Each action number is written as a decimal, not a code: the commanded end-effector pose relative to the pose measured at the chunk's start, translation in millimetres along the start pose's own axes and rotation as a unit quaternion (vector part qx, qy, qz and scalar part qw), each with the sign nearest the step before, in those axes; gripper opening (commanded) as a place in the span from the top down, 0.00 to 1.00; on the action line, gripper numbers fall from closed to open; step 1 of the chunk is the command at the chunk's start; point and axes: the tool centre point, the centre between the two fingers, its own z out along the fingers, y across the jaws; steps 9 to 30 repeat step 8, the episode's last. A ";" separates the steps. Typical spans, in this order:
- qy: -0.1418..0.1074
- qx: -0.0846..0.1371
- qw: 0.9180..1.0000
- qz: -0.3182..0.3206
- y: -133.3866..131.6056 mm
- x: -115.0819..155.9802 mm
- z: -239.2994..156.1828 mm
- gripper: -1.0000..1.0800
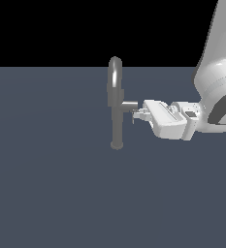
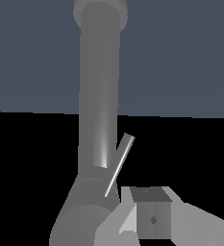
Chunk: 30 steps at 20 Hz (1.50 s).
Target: Turn on the faucet by rotating a designated handle.
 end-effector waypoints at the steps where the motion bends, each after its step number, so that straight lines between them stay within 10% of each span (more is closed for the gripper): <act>1: 0.019 0.018 1.000 0.003 -21.9 25.7 1.1 1.00; 30: 0.026 0.025 0.999 0.012 -35.7 44.9 0.9 1.00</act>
